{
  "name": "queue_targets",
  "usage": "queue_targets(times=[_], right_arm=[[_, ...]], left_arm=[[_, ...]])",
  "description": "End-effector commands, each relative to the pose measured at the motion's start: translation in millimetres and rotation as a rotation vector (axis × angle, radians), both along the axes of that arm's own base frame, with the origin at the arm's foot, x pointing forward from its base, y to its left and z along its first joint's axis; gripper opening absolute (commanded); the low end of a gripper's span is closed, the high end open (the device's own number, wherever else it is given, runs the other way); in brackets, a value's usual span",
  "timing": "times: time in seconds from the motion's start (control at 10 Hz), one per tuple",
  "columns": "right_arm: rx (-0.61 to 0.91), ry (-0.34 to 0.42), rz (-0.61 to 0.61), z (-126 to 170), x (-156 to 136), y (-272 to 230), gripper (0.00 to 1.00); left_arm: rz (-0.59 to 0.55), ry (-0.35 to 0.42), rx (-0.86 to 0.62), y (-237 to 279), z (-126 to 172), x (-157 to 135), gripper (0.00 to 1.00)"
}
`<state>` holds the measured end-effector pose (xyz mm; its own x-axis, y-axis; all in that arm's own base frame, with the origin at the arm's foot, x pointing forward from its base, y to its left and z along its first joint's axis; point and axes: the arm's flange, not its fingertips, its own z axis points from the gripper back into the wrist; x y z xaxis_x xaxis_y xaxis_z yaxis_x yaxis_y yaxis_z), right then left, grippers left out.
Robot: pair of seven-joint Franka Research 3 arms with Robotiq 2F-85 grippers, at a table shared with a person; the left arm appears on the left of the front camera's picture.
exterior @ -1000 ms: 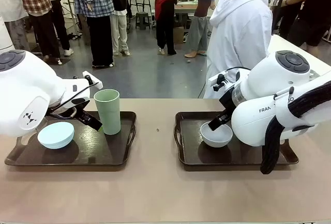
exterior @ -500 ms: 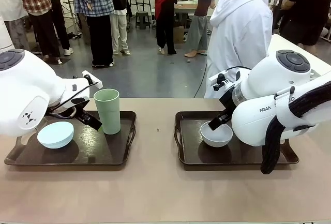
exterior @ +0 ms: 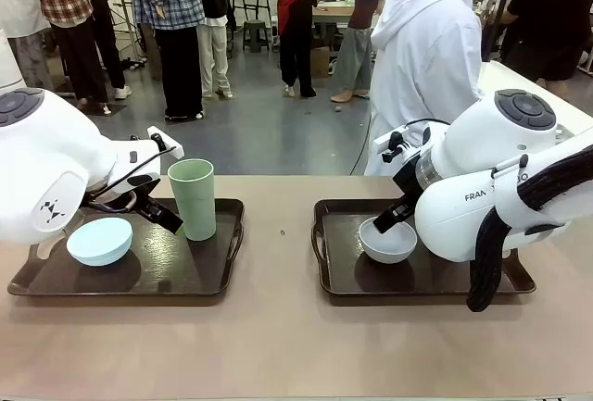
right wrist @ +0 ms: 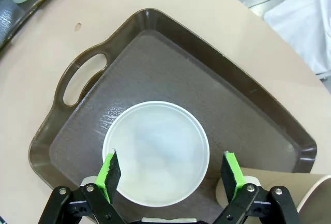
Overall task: Set up a tray with a mat and arrange the tableware.
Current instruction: Pick up the Picnic Bowl and Reusable plastic cup from the Handle tray in front of the human's position and hold them in the air.
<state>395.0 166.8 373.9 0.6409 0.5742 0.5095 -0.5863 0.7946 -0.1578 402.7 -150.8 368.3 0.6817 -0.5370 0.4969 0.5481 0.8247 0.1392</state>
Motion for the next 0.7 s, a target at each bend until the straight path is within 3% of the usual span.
queue_targets(times=[0.0, 0.2, 0.4, 0.6], right_arm=[[0.014, 0.034, 0.047, 14, -20, -2, 1.00], [0.039, 0.102, -0.003, 45, -52, 2, 1.00], [0.010, 0.189, -0.116, 70, -86, -5, 1.00], [-0.057, 0.247, -0.155, 75, -128, -29, 1.00]], left_arm=[[0.000, 0.000, 0.000, 0, 0, 0, 1.00], [-0.021, -0.035, 0.008, 4, 35, -32, 1.00], [-0.025, 0.016, 0.021, 5, 52, -54, 1.00], [-0.041, 0.142, 0.020, 6, 57, -87, 1.00]])
